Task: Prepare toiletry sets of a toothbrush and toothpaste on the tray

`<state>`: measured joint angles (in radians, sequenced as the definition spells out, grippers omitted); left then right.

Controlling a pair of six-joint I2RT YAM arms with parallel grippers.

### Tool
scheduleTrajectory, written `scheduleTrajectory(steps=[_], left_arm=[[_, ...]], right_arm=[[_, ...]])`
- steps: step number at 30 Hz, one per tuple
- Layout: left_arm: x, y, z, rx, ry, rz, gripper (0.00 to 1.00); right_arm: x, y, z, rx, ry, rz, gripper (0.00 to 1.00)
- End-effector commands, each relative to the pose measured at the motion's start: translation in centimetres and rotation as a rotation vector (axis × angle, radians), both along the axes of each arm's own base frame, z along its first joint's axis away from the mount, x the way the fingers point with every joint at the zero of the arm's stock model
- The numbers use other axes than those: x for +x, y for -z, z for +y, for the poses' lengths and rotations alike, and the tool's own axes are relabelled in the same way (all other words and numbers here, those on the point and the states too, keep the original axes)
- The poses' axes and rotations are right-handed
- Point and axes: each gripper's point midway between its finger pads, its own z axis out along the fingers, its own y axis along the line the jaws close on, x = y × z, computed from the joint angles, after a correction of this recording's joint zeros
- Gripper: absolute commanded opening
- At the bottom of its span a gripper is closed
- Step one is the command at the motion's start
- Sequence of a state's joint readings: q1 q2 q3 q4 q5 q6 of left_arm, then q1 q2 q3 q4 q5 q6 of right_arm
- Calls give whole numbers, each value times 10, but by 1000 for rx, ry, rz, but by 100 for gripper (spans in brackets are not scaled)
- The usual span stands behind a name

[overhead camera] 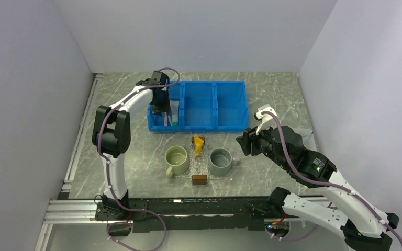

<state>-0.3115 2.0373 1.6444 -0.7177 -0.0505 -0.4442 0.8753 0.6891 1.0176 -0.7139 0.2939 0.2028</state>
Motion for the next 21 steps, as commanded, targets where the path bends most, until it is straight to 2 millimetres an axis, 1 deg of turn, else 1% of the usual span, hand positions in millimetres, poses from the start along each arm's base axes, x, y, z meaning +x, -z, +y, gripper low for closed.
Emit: scheduleTrajectory(steps=[1,5,9,15,21], left_arm=[[16,-4,3,-12,-38,-26,43],[20,2,0,-22,-34,-14,41],[24,2,-8,-58,-30,-15,41],[30,4,-12,-75,-29,-11,41],[33,11,-16,-83,-35,6,40]], right_arm=[[-3,-2,0,17,-16,-10,52],[-4,1,0,11,-18,-5,52],[-3,3,-1,7,-16,-8,52],[-3,6,-1,4,-18,-5,53],[-4,5,-1,7,-21,-8,53]])
